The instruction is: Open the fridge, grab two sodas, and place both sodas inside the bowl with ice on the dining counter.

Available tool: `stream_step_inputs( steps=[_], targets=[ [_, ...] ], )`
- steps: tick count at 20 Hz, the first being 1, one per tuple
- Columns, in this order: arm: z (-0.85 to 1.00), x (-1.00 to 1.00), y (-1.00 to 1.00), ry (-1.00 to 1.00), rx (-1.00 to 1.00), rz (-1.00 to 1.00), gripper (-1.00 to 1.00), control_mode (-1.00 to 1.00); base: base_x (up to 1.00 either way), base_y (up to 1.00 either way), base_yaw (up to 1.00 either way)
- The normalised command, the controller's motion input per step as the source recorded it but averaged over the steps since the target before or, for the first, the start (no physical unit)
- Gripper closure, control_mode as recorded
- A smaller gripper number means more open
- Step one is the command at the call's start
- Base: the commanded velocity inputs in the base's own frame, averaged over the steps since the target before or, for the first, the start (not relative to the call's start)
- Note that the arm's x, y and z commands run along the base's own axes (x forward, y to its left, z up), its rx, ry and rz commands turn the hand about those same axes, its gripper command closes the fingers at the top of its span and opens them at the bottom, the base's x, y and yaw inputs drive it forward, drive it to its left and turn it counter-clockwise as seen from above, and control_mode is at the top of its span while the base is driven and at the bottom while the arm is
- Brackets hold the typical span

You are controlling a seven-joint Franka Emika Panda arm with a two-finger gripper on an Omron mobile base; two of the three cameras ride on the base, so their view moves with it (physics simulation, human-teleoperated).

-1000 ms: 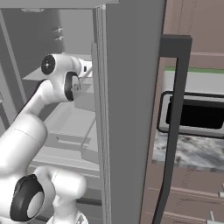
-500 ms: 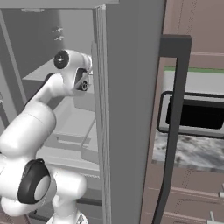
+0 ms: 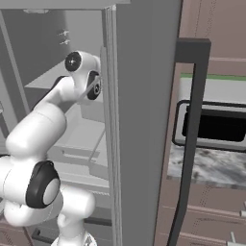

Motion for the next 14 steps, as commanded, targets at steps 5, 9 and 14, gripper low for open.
stream_step_inputs(
  steps=[5, 9, 14],
  targets=[
    [0.00, 0.22, -0.10, 0.00, 0.00, 0.00, -1.00, -1.00, 0.00, 0.00, 0.00],
    [0.00, 0.18, -0.12, 0.00, 0.00, 0.00, -1.00, -1.00, 0.00, 0.00, 0.00],
    [0.00, 0.13, -0.11, 0.00, 0.00, 0.00, -1.00, -1.00, 0.00, 0.00, 0.00]
  ],
)
